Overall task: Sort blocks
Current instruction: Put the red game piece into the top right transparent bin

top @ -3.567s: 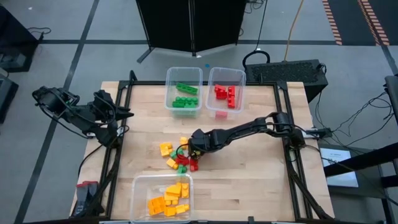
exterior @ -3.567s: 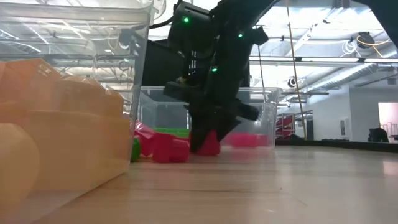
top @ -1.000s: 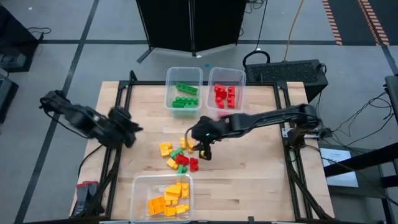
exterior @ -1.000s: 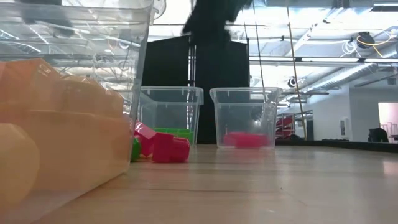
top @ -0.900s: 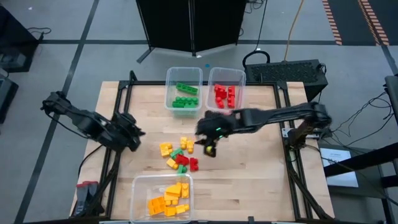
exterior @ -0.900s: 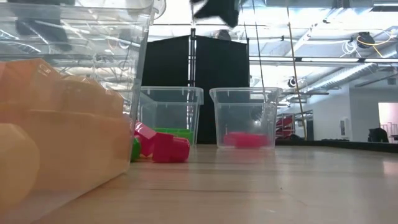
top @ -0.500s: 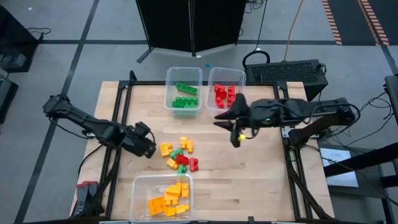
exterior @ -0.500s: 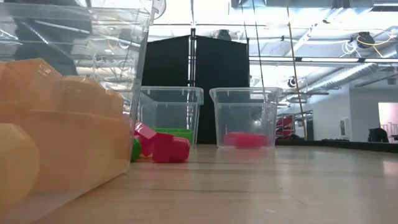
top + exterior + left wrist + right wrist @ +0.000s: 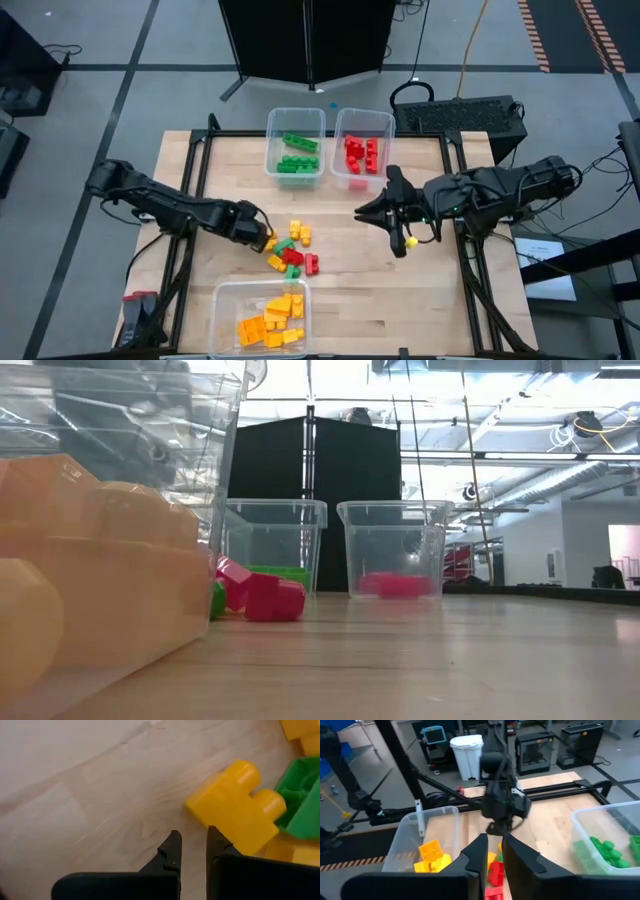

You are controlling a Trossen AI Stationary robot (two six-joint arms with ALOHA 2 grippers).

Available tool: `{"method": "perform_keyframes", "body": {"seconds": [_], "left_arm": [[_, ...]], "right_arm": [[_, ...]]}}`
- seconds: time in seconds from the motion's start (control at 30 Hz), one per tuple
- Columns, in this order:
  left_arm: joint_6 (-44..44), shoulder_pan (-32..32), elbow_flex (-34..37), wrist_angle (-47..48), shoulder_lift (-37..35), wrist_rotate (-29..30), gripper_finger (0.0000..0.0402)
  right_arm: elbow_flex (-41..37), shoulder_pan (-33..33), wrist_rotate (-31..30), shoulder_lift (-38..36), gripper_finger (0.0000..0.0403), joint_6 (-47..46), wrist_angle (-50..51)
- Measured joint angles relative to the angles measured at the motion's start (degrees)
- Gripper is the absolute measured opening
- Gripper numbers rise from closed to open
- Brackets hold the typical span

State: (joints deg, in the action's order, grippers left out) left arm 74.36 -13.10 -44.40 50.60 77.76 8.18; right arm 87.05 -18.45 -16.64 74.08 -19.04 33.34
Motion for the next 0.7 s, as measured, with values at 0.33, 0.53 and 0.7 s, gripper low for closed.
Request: {"method": "perform_keyframes", "body": {"seconds": [0.33,0.53,0.7], "left_arm": [[-4.7,4.3,-0.1,-12.7,8.0,-4.0,0.0],[-5.5,6.2,-0.3,-35.0,10.0,-4.5,0.0],[-9.6,8.4,-2.3,-51.9,15.2,-7.8,0.0]], "right_arm": [[0.0,-2.9,0.0,0.0,0.005,-1.7,0.0],[0.0,-3.2,0.0,0.0,0.005,-1.7,0.7],[-0.1,-3.2,-0.2,0.0,0.005,-1.5,3.3]]}}
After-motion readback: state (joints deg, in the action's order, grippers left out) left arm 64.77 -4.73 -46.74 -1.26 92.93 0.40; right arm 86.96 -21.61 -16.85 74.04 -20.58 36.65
